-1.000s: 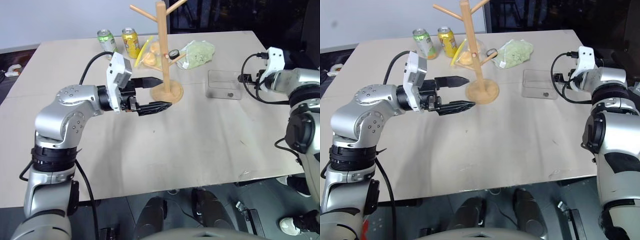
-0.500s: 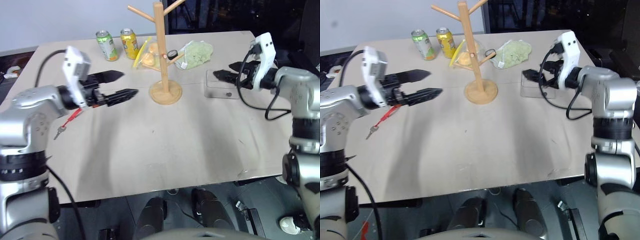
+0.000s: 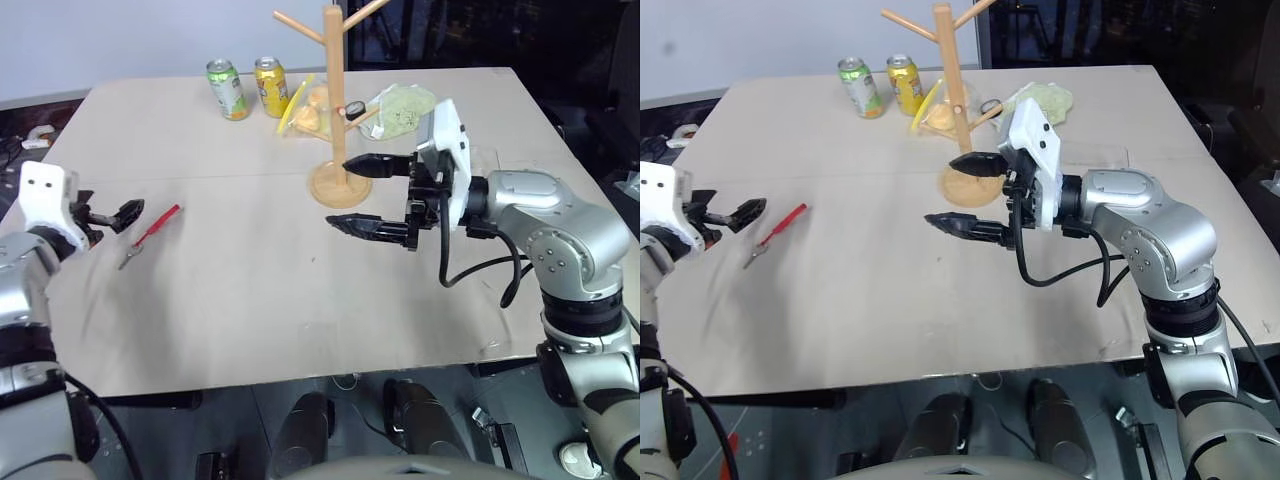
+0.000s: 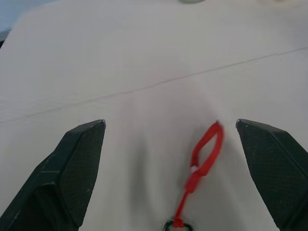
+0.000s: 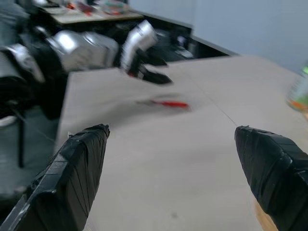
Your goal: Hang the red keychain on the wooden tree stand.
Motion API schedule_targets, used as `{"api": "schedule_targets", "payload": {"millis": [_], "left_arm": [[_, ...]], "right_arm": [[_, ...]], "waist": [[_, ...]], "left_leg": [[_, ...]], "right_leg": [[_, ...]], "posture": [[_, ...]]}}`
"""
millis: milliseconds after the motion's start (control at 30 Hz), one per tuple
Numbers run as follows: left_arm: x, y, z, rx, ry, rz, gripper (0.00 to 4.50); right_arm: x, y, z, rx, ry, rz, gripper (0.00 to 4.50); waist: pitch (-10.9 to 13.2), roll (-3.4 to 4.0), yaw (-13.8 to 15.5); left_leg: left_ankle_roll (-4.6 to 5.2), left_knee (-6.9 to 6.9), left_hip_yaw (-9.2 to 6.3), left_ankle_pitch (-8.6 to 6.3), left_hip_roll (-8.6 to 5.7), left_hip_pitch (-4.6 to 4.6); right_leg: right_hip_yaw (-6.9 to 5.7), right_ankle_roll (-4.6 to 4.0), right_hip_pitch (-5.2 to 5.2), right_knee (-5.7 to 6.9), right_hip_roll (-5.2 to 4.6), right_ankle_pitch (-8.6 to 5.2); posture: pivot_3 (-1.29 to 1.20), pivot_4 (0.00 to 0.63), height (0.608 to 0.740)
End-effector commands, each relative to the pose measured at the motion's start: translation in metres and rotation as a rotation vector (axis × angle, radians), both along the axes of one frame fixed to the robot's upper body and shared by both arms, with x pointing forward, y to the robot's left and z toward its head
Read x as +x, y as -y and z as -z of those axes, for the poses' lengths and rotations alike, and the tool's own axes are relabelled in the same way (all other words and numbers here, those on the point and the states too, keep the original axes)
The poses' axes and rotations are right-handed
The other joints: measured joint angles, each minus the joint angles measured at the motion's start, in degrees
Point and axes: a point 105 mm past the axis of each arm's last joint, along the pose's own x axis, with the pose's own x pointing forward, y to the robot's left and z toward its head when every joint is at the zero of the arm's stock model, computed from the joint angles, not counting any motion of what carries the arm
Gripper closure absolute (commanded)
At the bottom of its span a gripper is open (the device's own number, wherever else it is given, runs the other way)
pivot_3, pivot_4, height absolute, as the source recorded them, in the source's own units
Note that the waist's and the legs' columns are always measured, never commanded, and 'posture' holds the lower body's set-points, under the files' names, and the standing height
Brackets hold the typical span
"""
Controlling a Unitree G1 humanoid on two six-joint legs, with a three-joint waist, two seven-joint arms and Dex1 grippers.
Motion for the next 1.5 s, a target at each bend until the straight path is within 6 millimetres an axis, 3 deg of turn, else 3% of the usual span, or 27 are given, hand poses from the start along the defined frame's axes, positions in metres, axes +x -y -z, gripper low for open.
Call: {"api": "schedule_targets", "payload": {"millis": [33, 233, 600, 933, 1267, 1433, 1500], "left_arm": [[0.009, 0.009, 0.006, -0.005, -0.023, 0.062, 0.0], [0.017, 0.008, 0.018, 0.015, -0.111, 0.09, 0.0], [-0.003, -0.009, 0.033, -0.005, -0.27, 0.102, 0.0], [0.011, 0.003, 0.049, -0.044, -0.299, 0.099, 0.0], [0.003, -0.005, 0.051, -0.056, -0.343, 0.065, 4.45], [-0.004, -0.012, 0.048, -0.042, -0.359, 0.051, 4.48], [0.001, -0.004, 0.034, -0.018, -0.292, 0.109, 4.48]], "right_arm": [[-0.008, -0.001, -0.012, 0.019, 0.048, -0.02, 0.02], [-0.011, 0.003, -0.013, 0.011, 0.034, -0.002, 0.02], [-0.014, 0.015, -0.01, -0.004, 0.003, 0.045, 0.02], [-0.013, 0.014, -0.012, -0.001, -0.008, 0.046, 0.02], [-0.011, 0.017, -0.014, 0.001, -0.001, 0.072, 0.0], [-0.009, 0.018, -0.014, 0.007, 0.002, 0.08, 0.0], [-0.008, 0.019, -0.014, 0.009, 0.007, 0.088, 0.0]], "waist": [[-0.01, -0.02, 0.0], [-0.02, -0.04, -0.68], [-0.03, -0.05, -0.89], [-0.04, -0.06, -0.59], [-0.04, -0.06, -0.94], [-0.04, -0.06, -1.03], [-0.04, -0.06, -1.04]], "left_leg": [[0.0, 0.01, 0.01, 0.0, -0.03, -0.01], [0.01, 0.01, 0.02, -0.01, -0.02, -0.03], [0.02, 0.02, 0.06, -0.01, 0.01, -0.02], [0.02, 0.08, 0.04, -0.01, 0.0, -0.02], [0.03, 0.09, 0.07, -0.01, 0.02, 0.04], [0.02, 0.09, 0.08, -0.01, 0.03, 0.04], [0.02, 0.09, 0.11, -0.01, 0.03, 0.04]], "right_leg": [[0.01, 0.0, 0.0, 0.0, -0.02, 0.0], [0.01, 0.0, -0.03, 0.0, 0.01, 0.0], [0.04, 0.01, -0.03, 0.05, 0.02, -0.01], [0.02, 0.01, -0.02, 0.09, 0.02, -0.01], [0.06, 0.02, -0.02, 0.19, 0.05, -0.01], [0.07, 0.02, -0.02, 0.19, 0.05, -0.01], [0.11, 0.02, -0.03, 0.18, 0.05, -0.01]], "posture": [[0.0, 0.15, 0.74], [0.0, 0.15, 0.74], [0.0, 0.15, 0.74], [0.0, 0.15, 0.74], [0.0, 0.15, 0.74], [0.0, 0.15, 0.74], [0.0, 0.15, 0.74]]}}
